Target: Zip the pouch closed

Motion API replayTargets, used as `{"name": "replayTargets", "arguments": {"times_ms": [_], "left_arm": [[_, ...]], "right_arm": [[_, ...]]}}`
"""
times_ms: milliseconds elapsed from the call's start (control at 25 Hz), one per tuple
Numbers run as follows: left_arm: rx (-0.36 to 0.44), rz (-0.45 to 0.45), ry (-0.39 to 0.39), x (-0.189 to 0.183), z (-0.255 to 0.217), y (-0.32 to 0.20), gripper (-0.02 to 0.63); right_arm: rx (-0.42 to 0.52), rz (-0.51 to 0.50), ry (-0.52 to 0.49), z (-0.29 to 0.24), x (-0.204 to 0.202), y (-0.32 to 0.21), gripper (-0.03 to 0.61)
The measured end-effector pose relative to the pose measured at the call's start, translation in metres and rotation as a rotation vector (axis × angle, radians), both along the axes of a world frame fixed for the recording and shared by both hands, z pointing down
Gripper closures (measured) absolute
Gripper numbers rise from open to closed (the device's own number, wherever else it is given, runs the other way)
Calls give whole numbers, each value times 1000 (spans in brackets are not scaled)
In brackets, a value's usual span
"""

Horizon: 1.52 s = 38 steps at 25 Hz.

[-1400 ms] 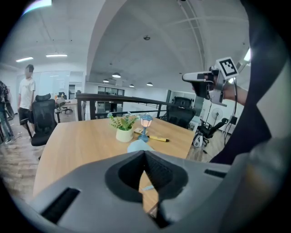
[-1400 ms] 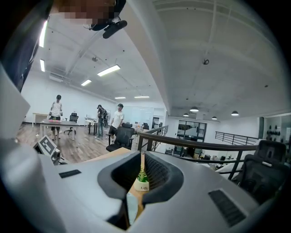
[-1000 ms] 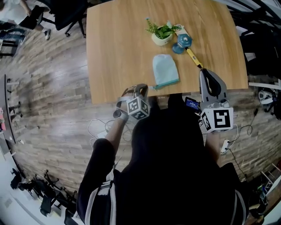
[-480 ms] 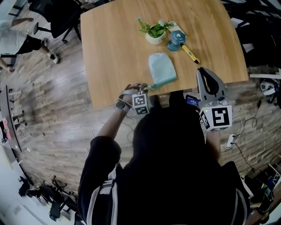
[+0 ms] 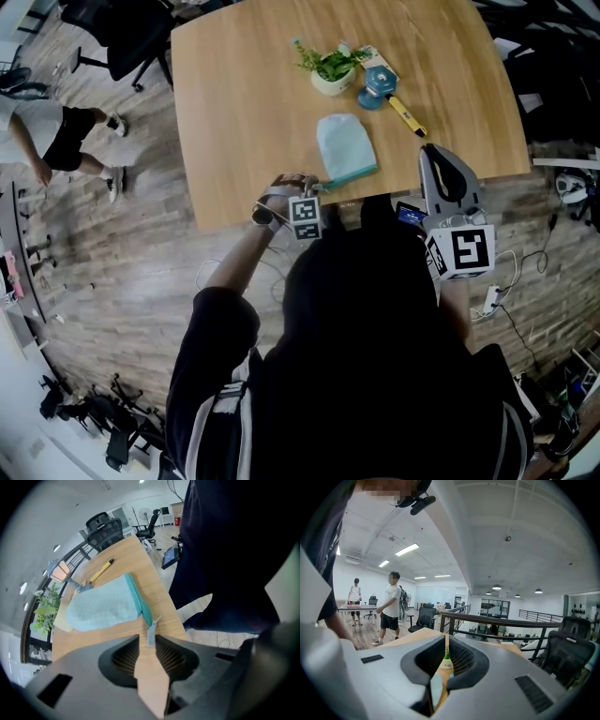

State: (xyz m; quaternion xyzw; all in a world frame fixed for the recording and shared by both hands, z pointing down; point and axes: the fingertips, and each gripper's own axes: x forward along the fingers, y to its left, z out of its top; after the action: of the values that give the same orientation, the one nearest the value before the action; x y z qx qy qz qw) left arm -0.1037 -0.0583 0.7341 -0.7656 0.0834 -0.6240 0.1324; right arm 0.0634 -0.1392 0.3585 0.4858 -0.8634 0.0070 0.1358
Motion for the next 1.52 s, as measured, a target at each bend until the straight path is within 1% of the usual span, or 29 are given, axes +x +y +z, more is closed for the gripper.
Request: {"name": "replayTargets", "arguments": {"times_ms": [400,480,560,840,920,1000,1120,1240,1400,1520], "left_arm": [[-20,14,-2,6,1,-2,525],[-20,14,1,6,0,-2,548],[-17,10,14,6,-2,-2,594],[-95,-25,21,4,2,3,598],[-114,-45,39,5,0,3,598],[-141,-87,88,9,-8,0,598],[-179,-161,191,17,-32,-9,599],[-220,-261,340,28,-69,-23,599],[-224,-364,524,38,-124,-44,598],[-279,-423,707,51,-181,-50,599]], "right_arm": [[-2,10,-1,0,3,-1,541],[-2,10,-1,0,3,0,541],[-4,11,-3,0,3,0,543],[-6,12,-2,2,5,1,542],[-7,14,-3,2,6,1,541],[-6,10,-2,2,7,1,542],[-10,6,-2,3,6,1,541],[-16,6,-7,5,6,2,542],[-26,-2,-7,7,5,3,543],[-48,-30,0,11,1,7,542]]}}
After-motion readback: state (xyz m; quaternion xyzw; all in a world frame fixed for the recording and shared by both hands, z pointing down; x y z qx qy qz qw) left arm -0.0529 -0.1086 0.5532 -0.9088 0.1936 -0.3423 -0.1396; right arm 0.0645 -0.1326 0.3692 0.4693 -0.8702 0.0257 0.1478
